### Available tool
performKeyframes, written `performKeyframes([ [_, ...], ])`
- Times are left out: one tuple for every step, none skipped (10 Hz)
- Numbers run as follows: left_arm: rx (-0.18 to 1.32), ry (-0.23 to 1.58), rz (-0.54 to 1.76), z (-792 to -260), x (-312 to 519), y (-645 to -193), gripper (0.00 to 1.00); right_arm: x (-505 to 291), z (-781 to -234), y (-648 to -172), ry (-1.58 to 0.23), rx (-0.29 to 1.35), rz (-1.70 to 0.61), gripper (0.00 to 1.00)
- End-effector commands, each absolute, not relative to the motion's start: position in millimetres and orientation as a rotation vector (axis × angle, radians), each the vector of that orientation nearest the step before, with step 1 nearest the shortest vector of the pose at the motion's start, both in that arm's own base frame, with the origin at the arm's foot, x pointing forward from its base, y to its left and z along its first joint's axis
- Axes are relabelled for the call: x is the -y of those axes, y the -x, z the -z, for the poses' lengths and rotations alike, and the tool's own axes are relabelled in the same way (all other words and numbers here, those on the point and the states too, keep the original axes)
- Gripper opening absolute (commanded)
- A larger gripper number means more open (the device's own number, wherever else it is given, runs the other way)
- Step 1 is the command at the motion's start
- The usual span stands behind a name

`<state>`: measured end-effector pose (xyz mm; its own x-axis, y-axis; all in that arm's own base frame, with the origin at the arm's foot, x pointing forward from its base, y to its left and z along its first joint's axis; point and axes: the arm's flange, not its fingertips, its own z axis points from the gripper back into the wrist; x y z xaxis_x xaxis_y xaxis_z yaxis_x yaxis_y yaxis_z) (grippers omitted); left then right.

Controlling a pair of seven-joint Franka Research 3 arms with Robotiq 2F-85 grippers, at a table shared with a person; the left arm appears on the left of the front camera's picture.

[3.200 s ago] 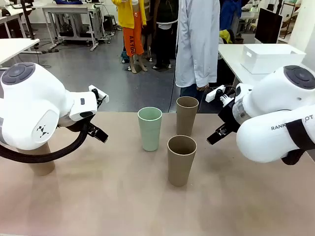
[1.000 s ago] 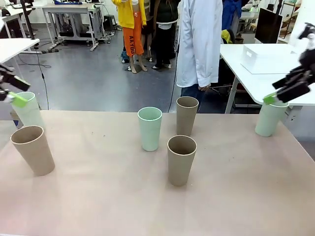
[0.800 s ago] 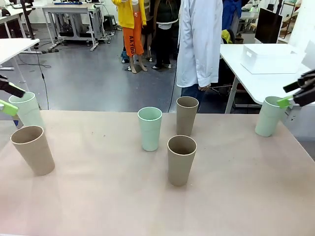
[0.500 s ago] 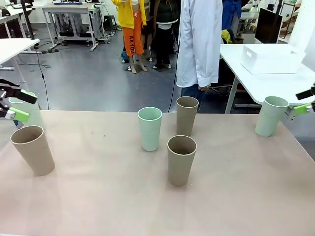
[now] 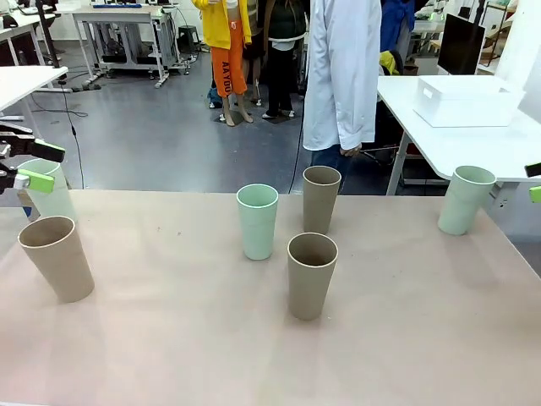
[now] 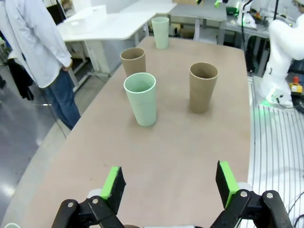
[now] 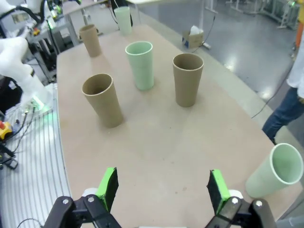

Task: Stack the cups and store them in the basket.
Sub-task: Pick up two Reusable plastic cups , one in each hand.

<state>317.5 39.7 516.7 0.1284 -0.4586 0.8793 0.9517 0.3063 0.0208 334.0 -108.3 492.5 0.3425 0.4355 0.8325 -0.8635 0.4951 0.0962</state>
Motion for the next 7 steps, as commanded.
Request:
performKeyframes([
  [0.934, 0.647, 1.161, -520.6, -37.6, -315.2, 1.00, 107.4, -495.1, -332.8, -0.582, 0.852, -0.925, 1.00],
  [0.934, 0.647, 1.161, -520.6, -37.6, -315.2, 1.00, 107.4, -495.1, -332.8, -0.582, 0.852, -0.925, 1.00],
  [0.934, 0.647, 1.161, -520.6, -37.6, -315.2, 1.00, 107.4, -495.1, -332.8, -0.582, 0.852, -0.925, 1.00],
  [0.934, 0.647, 1.161, -520.6, -37.6, -315.2, 1.00, 107.4, -495.1, -332.8, -0.582, 0.852, -0.925, 1.00],
  [0.934, 0.647, 1.161, -520.6, -37.6, -315.2, 1.00, 107.4, -495.1, -332.8, -0.582, 0.852, -0.925, 1.00],
  [0.934, 0.647, 1.161, -520.6, -37.6, -315.2, 1.00, 107.4, -495.1, -332.8, -0.582, 0.852, -0.925, 1.00],
  [0.934, 0.647, 1.161, -520.6, -37.6, -315.2, 1.00, 107.4, -495.1, -332.8, -0.582, 0.852, -0.925, 1.00],
])
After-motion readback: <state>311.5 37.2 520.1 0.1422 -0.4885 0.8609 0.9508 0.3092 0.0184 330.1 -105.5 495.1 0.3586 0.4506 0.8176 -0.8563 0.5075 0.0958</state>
